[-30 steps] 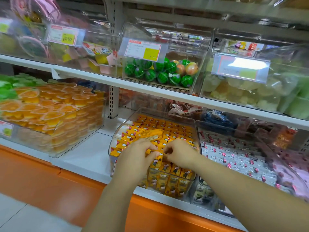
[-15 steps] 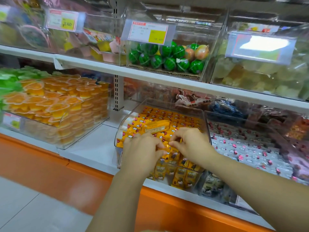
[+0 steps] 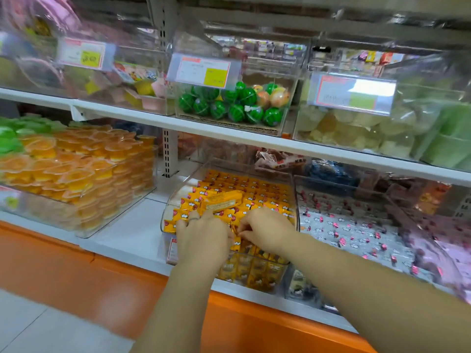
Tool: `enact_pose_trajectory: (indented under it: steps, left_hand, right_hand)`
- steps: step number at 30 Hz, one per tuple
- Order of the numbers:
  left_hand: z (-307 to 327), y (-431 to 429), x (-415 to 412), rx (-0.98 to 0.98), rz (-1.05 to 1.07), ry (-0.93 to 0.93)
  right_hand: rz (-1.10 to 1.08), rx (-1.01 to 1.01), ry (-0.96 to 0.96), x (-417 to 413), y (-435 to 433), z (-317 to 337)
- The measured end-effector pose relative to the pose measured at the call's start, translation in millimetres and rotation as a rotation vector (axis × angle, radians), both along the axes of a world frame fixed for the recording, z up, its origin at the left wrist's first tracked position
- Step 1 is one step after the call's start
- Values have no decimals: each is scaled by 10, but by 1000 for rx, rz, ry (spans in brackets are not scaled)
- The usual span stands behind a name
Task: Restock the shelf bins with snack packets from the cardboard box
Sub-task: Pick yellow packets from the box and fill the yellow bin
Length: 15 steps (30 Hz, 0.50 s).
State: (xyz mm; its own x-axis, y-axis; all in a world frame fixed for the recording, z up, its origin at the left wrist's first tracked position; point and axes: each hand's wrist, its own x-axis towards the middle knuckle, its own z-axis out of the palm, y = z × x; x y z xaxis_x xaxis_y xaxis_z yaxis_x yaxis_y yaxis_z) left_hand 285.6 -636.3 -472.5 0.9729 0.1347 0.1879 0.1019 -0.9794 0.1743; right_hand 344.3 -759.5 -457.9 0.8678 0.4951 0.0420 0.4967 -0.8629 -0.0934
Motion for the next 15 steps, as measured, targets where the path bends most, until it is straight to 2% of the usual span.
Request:
enact_pose_trajectory:
  steps: [4, 6, 8, 11, 15]
  left_hand:
    - [-12, 17, -24, -28, -76, -123]
    - [-13, -17, 17, -83, -147, -181]
    - [-14, -68, 77, -139, -225, -198]
    - [-54, -144, 160, -149, -287, -107]
    - [-80, -204, 240, -49, -273, -6]
  right_hand:
    - [25, -159, -88, -18, -255, 350]
    - [22, -306, -100, -35, -390, 369]
    - [28, -370, -78, -53, -453, 293]
    - [10, -385, -78, -20, -453, 183]
    - [-27, -405, -88, -22, -399, 118]
